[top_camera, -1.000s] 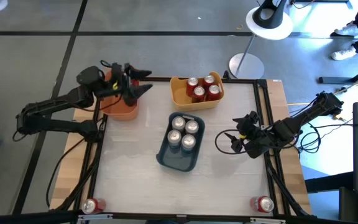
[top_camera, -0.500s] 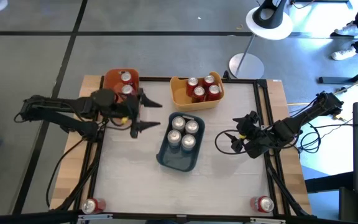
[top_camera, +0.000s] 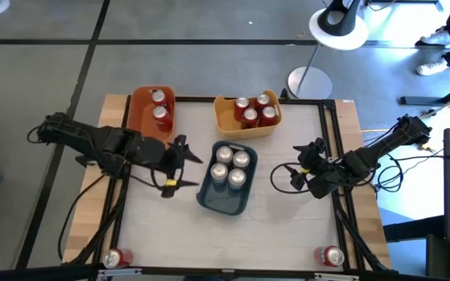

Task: Sort soda cans
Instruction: Put the left orange soda can into the orange bin

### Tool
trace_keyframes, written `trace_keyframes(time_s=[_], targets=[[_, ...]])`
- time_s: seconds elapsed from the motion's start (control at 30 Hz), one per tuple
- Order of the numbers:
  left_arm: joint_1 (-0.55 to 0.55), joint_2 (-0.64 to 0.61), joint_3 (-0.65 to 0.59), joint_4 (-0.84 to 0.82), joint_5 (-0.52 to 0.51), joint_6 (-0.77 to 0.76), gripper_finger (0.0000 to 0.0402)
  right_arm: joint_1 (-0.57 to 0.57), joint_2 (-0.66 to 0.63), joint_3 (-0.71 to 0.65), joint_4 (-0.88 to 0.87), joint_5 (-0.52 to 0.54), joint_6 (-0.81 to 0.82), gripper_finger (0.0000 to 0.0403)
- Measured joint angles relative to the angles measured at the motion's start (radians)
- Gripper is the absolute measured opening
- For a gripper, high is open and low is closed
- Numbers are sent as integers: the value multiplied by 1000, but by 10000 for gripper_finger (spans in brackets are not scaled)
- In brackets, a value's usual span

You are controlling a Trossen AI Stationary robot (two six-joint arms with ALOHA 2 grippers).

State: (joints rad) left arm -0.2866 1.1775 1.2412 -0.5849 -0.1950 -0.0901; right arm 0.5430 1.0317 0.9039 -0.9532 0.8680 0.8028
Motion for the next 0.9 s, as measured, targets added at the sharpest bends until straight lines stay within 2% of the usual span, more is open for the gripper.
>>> trace_keyframes(time_s=[0.13, 0.4, 0.6, 0.9], targets=[[-45, 43, 77, -171, -3, -118, 317, 0, 0, 0, 0, -5, 0, 353], [-145, 44, 85, -369, -3, -426, 317, 0, 0, 0, 0, -52, 1, 353], [-222, 44, 55, -428, -5, -633, 317, 0, 0, 0, 2, -58, 4, 353], [-360, 44, -78, -428, -3, -892, 317, 0, 0, 0, 9, -66, 6, 353]])
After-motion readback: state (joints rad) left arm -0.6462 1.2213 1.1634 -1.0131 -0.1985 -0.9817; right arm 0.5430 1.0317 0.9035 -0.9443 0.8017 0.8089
